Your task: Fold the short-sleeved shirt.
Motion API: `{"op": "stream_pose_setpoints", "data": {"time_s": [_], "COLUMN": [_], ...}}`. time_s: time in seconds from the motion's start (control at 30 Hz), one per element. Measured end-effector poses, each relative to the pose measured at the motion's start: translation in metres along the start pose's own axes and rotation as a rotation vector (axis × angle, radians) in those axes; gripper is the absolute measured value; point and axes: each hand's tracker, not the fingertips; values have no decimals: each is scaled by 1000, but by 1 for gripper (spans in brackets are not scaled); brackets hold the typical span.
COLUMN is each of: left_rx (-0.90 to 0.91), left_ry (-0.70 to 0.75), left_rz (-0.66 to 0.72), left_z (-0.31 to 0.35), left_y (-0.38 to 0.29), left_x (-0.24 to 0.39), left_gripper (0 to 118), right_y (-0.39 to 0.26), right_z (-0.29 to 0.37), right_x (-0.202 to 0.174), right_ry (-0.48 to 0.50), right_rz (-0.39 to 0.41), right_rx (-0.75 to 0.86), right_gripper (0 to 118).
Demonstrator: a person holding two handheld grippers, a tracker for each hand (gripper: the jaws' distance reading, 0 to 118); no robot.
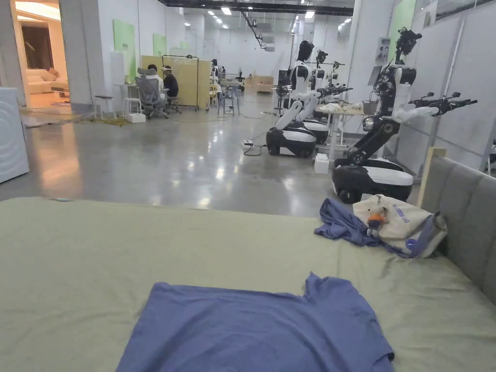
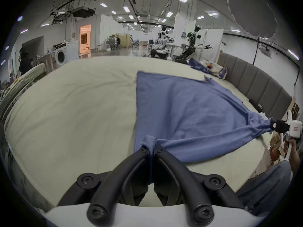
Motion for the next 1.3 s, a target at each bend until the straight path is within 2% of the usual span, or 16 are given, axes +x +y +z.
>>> {"op": "stream_pose_setpoints", "data": {"time_s": [0.1,0.13,0.17,0.2,0.4,0.47,0.5,0.53,0.83,0.87,0.93,1.17,1.2,1.23,1.27,1.3], "left_rx": [29,52,78,93,380,375,413,447,329,330,105,43,29,-3,26,101], "left_ry": [12,11,21,43,-56,17,39,62,131,147,239,164,161,141,215,229], "left_rz": [48,59,60,84,212,182,141,117,119,93,112,158,117,89,72,75], "left_z": [-4,-2,2,8,131,158,172,181,163,144,89,-17,-20,-25,-26,-18], "left_y": [-14,-20,-22,-20,-22,-31,-41,-51,-68,-59,-28,-5,-6,-7,-9,-10], "left_x": [2,7,10,14,32,41,45,54,53,51,41,19,28,32,38,38], "left_gripper": [5,28,79,118,118,86,22,0,1,27,118,118,109,69,46,15], "right_y": [-19,-22,-24,-24,-17,-26,-28,-31,-35,-34,-32,-29,-29,-29,-25,-22], "right_z": [-6,-7,-2,2,105,118,125,131,128,124,117,99,95,88,74,65], "right_x": [1,-1,-4,-7,-35,-49,-58,-62,-74,-73,-70,-61,-59,-54,-47,-43], "right_ry": [-17,-58,-108,-142,-181,-165,-226,-259,-131,-128,-123,-163,-164,-169,-168,-167], "right_rz": [-21,-12,16,29,16,19,36,48,43,40,27,42,43,40,37,45], "right_rx": [-5,8,18,19,254,303,314,362,311,302,291,227,223,210,139,98], "right_gripper": [7,44,99,118,109,2,2,2,2,2,2,2,2,3,28,81]}}
